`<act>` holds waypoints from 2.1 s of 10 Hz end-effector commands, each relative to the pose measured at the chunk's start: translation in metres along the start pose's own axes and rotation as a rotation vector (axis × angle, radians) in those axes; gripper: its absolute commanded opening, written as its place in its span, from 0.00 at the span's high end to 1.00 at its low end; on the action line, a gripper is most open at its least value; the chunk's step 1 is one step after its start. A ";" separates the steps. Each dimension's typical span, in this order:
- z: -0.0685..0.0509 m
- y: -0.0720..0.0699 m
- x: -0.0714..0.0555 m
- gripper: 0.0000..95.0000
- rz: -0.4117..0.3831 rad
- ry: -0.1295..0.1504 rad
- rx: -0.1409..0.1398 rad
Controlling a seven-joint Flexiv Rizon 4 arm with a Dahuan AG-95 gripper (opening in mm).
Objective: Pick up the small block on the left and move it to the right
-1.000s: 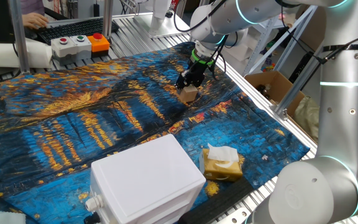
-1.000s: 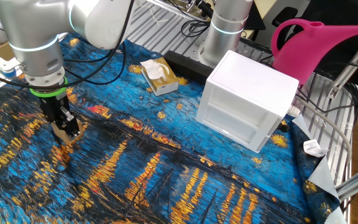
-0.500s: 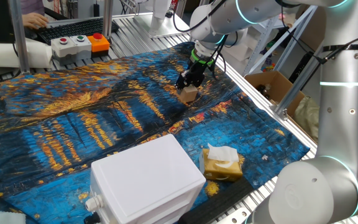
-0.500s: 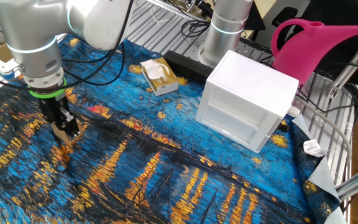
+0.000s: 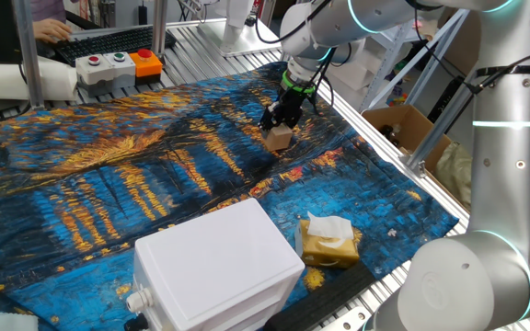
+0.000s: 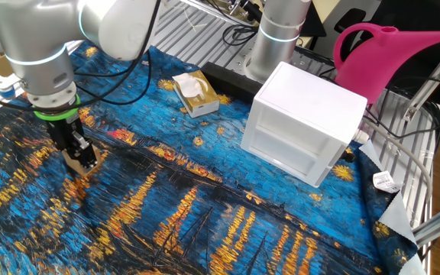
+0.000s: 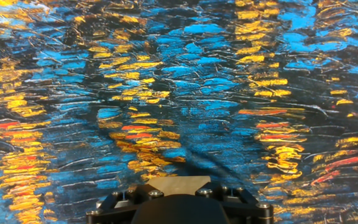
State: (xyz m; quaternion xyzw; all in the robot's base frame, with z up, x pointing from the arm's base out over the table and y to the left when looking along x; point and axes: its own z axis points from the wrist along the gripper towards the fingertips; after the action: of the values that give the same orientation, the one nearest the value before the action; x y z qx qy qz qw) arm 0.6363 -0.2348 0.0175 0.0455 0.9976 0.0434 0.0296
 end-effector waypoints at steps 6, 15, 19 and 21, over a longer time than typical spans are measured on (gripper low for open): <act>-0.023 0.003 -0.001 1.00 -0.005 0.019 -0.001; -0.067 0.019 0.010 1.00 0.018 0.045 0.004; -0.082 0.046 0.021 1.00 0.053 0.047 0.012; -0.089 0.060 0.028 1.00 0.069 0.056 0.013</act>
State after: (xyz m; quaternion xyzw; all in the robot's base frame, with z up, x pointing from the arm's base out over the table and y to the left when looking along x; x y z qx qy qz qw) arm 0.6064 -0.1760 0.1111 0.0804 0.9960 0.0401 -0.0018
